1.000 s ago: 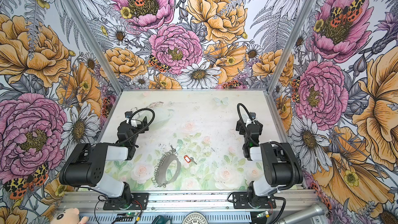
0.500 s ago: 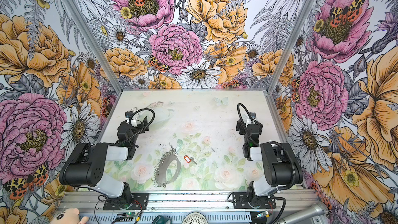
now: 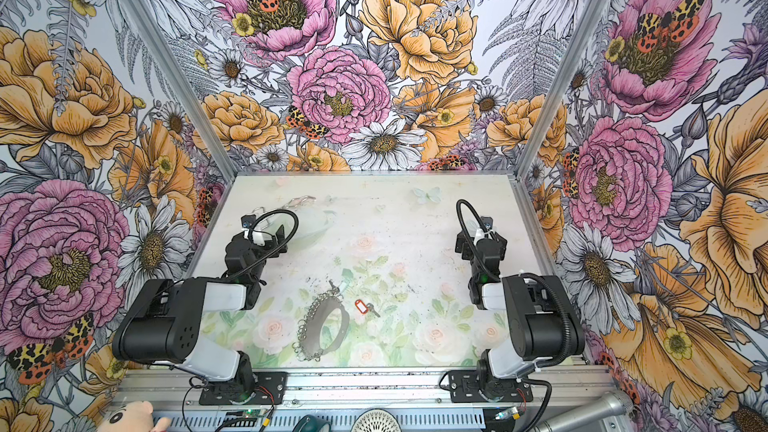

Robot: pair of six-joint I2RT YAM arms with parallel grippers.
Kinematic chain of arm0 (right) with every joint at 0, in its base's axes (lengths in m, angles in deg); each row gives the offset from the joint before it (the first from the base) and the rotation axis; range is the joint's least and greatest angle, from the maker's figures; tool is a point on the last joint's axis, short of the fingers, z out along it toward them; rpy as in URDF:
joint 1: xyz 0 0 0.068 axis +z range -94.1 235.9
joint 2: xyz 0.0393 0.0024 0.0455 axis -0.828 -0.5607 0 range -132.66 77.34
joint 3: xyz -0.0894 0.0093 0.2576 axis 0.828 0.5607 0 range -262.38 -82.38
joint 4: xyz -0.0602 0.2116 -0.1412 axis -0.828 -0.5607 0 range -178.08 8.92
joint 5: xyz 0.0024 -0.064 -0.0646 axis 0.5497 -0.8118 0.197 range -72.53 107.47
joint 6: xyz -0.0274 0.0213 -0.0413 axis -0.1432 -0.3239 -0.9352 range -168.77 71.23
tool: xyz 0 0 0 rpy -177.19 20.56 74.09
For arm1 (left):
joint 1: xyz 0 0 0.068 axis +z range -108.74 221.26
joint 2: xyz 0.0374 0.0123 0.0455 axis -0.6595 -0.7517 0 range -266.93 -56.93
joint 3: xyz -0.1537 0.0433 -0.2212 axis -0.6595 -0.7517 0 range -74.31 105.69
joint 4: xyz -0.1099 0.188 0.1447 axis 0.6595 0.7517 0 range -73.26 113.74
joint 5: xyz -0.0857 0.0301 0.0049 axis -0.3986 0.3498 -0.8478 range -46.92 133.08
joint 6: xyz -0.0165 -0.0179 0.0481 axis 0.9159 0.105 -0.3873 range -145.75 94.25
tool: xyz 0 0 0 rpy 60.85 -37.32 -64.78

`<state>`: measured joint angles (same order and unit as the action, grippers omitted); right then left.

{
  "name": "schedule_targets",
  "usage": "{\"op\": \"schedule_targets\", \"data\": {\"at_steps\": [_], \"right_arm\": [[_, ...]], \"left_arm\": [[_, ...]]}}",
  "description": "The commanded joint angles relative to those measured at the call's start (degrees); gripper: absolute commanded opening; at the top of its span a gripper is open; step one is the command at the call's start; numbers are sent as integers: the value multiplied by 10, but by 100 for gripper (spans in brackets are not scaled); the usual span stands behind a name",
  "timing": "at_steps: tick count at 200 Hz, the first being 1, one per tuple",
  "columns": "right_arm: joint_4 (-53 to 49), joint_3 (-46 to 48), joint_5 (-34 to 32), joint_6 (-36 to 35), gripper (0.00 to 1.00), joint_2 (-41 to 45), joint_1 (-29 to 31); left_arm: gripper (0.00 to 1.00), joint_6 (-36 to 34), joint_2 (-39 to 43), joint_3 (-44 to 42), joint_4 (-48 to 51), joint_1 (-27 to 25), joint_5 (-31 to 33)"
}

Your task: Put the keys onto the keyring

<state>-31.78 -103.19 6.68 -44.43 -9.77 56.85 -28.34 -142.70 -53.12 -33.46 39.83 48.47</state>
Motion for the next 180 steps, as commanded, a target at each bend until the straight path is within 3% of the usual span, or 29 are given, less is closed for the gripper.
{"op": "schedule_targets", "data": {"at_steps": [1, 24, 45, 69, 98, 121, 155, 171, 180], "right_arm": [[-30, 2, -4, -42, 100, 76, 31], [-112, -4, -8, -63, 100, 176, 68], [-187, -24, 30, -28, 100, 263, 84], [-263, -56, 77, 84, 100, 346, 86], [-482, -129, -17, 244, 99, 422, 74], [-511, -109, 45, 294, 99, 477, 34], [-459, -38, 70, 320, 99, 519, -8], [-476, -53, 104, 309, 99, 500, -10], [-503, -73, 114, 300, 99, 477, -8]], "left_arm": [[99, -37, 84, 1, 56, -45, 46], [99, -51, 185, 25, 170, -94, 94], [99, -2, 271, 49, 245, -125, 129], [99, 129, 346, 90, 346, -130, 139], [99, 278, 374, 198, 612, -117, 181], [99, 336, 391, 221, 703, -78, 91], [99, 450, 437, 172, 683, 17, -107], [99, 455, 443, 137, 629, 60, -211], [98, 439, 429, 145, 653, 59, -222]]}}
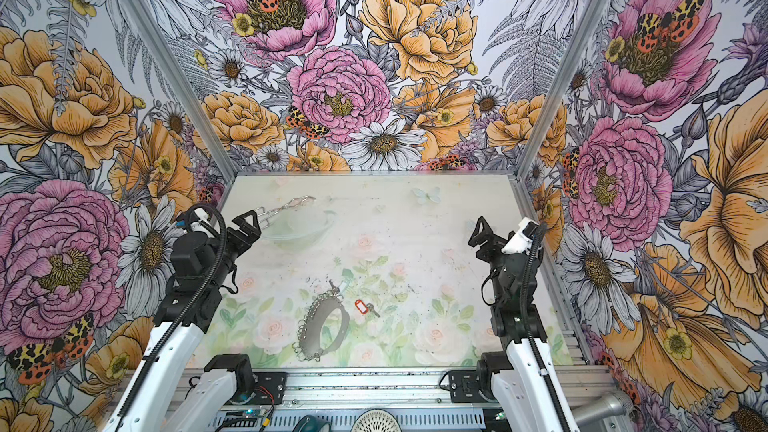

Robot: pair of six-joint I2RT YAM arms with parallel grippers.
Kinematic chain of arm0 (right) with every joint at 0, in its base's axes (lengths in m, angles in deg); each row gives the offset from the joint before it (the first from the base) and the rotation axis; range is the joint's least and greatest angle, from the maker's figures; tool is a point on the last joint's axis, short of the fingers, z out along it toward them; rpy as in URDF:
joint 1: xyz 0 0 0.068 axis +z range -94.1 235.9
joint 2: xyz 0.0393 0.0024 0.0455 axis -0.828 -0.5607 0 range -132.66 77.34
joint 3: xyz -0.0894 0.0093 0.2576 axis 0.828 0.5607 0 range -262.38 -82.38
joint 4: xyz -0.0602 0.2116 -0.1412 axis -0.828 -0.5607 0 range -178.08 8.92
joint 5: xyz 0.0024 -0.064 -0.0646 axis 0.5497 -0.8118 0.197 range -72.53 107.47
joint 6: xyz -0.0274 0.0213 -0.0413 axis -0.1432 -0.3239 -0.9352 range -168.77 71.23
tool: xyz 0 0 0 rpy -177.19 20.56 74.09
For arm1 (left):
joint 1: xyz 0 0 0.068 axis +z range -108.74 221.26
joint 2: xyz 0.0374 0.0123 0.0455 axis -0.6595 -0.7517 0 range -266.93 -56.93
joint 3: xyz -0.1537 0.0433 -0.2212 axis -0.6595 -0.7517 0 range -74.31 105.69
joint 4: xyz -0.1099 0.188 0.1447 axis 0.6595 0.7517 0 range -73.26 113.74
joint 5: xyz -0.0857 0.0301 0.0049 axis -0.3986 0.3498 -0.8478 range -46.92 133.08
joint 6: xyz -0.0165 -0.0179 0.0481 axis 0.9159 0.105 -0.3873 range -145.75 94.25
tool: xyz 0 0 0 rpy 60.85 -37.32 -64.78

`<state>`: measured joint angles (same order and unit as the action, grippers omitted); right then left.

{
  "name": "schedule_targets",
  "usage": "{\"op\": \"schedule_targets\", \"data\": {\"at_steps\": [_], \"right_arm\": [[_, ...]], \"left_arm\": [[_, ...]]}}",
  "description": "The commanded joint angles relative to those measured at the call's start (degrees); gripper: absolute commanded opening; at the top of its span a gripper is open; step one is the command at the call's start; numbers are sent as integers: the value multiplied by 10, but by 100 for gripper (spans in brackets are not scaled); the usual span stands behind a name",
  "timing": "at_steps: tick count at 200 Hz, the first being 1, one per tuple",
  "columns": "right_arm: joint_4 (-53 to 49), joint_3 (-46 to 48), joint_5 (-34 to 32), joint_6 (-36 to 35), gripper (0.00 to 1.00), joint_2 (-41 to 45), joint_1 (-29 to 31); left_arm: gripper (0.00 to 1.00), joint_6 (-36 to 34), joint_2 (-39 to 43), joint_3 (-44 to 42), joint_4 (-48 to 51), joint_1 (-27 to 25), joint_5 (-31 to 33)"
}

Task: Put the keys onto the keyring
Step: 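Raise both arms and move the left gripper over the metal keyring plate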

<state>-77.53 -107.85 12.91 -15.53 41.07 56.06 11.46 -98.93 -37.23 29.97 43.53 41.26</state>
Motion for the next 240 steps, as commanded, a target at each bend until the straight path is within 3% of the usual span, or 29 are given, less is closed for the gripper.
{"op": "schedule_targets", "data": {"at_steps": [1, 25, 58, 103, 120, 172, 240], "right_arm": [[-50, -30, 52, 10, 99, -34, 1], [-100, -71, 43, -10, 100, -83, 32], [-119, -93, 50, -33, 99, -141, 104], [-138, -124, 74, -48, 100, -224, 156], [-139, -131, 74, -48, 99, -248, 162], [-137, -141, 61, -46, 100, -280, 169], [-138, -143, 66, -41, 99, -297, 172]], "left_arm": [[99, 39, -11, -12, 23, 21, -149], [99, -5, -80, 37, 112, -42, -108], [99, -18, -195, 109, 210, -245, 55], [99, -17, -352, 223, 359, -418, 149], [98, 3, -397, 252, 399, -464, 155], [99, 106, -470, 261, 410, -546, 111], [94, 180, -505, 235, 357, -564, 91]]}}
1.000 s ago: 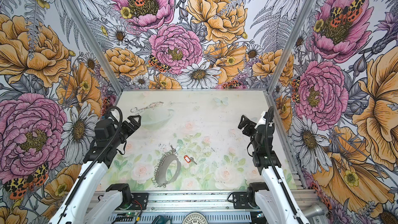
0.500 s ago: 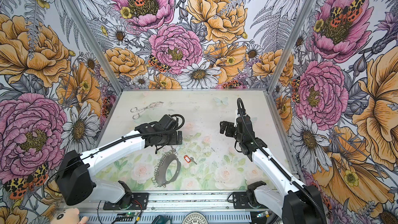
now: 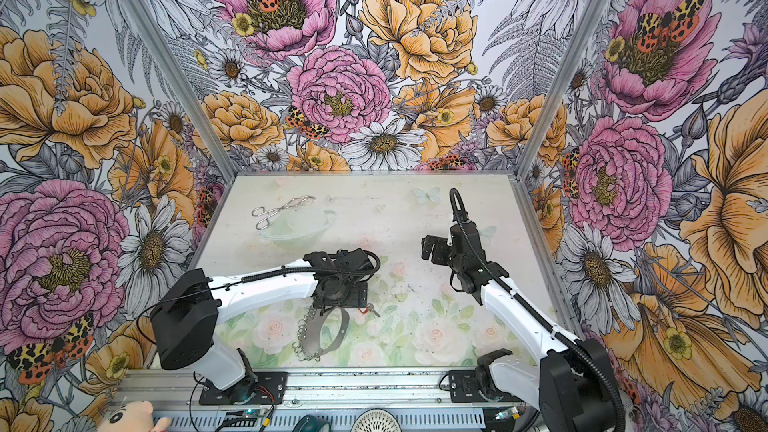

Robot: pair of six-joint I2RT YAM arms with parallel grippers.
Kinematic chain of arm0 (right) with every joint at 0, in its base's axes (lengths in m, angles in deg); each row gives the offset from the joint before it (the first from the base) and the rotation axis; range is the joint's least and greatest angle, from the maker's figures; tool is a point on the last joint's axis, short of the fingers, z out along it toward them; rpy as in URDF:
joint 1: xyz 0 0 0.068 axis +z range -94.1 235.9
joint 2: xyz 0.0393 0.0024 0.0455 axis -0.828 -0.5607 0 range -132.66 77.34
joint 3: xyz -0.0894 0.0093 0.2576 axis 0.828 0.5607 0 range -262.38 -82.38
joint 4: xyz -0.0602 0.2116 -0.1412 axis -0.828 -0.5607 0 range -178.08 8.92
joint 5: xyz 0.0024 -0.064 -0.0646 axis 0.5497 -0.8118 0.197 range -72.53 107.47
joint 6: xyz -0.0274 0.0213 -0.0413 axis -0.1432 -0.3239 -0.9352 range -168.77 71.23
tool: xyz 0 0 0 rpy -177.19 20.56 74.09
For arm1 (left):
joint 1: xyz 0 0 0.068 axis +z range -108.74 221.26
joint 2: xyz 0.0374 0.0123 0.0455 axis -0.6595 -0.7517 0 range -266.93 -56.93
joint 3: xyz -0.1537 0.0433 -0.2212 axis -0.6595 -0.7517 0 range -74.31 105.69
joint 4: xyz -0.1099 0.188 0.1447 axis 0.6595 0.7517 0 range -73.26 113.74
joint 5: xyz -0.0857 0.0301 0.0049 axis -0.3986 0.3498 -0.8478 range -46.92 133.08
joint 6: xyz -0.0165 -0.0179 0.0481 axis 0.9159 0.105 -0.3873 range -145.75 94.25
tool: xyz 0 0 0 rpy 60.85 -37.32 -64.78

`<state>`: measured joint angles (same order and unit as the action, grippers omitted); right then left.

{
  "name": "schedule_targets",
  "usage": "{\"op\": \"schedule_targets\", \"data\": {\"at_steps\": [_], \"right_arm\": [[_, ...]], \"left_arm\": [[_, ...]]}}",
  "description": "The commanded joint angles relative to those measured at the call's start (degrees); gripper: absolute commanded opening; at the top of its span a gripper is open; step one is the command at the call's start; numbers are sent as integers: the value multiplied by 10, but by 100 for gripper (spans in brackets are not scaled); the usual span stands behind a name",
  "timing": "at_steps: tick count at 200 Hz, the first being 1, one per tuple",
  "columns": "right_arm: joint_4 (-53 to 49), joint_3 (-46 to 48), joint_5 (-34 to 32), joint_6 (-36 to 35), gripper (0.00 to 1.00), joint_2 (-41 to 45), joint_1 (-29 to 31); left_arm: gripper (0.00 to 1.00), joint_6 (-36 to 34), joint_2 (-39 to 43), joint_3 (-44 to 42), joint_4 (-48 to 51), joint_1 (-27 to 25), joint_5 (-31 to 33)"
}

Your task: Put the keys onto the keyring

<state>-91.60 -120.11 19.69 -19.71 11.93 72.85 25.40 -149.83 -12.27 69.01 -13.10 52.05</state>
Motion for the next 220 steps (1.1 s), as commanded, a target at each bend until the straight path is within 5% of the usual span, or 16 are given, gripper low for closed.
{"op": "schedule_targets", "data": {"at_steps": [1, 132, 220], "right_arm": [[3, -20, -2, 0, 100, -6, 4], [3, -23, 13, -1, 99, -15, 7], [-4, -31, 23, -3, 100, -23, 9]], "left_arm": [[93, 41, 4, -15, -35, 3, -18], [66, 50, 15, -81, -130, 70, -26], [47, -35, -80, 9, -160, 108, -40]]}}
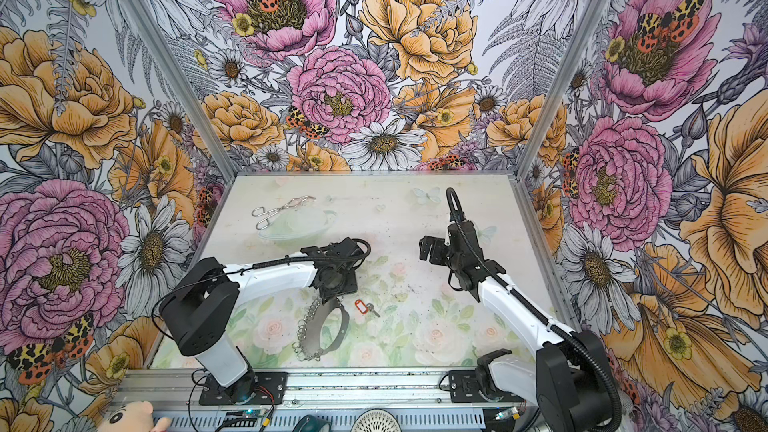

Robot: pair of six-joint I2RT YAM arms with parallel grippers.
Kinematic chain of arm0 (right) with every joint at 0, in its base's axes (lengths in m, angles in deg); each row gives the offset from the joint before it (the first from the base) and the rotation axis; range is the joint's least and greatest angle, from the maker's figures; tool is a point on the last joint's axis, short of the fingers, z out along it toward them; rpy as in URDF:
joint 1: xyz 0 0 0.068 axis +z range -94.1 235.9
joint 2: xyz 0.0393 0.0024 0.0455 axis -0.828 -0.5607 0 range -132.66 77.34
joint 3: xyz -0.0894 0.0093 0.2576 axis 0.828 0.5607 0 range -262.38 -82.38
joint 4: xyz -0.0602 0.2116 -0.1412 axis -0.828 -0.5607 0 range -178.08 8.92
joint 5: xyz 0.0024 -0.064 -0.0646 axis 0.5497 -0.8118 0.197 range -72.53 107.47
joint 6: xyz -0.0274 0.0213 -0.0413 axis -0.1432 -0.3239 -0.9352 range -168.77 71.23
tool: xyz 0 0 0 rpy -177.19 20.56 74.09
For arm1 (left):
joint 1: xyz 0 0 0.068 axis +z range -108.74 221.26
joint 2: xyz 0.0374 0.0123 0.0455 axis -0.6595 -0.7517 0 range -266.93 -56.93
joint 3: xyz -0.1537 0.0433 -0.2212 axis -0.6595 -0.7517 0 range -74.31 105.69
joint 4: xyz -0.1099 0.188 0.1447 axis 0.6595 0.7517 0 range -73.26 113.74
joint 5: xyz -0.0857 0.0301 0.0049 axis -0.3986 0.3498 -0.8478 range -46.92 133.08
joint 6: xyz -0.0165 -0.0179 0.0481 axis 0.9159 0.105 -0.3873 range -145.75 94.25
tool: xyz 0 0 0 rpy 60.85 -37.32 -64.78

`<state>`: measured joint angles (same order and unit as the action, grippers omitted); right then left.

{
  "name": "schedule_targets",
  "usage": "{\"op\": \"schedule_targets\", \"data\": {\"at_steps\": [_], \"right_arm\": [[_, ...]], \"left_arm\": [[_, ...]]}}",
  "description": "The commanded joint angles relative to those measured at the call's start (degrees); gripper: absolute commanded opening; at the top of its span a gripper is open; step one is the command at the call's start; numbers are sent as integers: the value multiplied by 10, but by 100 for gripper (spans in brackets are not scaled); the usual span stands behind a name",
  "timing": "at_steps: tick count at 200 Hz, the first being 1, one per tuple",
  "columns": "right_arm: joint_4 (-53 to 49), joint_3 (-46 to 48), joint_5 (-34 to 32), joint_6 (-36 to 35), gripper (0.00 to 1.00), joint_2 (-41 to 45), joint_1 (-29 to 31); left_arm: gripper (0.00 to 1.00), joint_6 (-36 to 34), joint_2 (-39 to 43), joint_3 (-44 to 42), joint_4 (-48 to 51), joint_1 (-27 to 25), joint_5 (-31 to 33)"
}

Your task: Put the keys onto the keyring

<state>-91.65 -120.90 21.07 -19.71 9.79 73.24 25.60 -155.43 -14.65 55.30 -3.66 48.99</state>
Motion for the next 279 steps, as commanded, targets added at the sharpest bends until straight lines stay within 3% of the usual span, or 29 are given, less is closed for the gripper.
{"op": "schedule_targets", "data": {"at_steps": [1, 56, 120, 204, 240, 279], "right_arm": [[-4, -23, 9, -3, 100, -1, 4], [-10, -24, 1, -2, 99, 0, 6], [-11, -32, 5, -2, 99, -11, 8], [-11, -32, 2, -3, 99, -9, 10], [-11, -30, -7, -4, 100, -8, 10], [-19, -28, -28, -6, 100, 7, 10]], "left_arm": [[46, -37, -25, 34, -23, 13, -10], [47, -56, -52, 66, -35, 9, -30], [53, -25, -21, 43, -17, -5, -1], [56, -29, -94, 73, -19, -6, -18], [56, -45, -141, 125, -29, -7, -22], [56, -73, -221, 241, -33, 3, -33]]}}
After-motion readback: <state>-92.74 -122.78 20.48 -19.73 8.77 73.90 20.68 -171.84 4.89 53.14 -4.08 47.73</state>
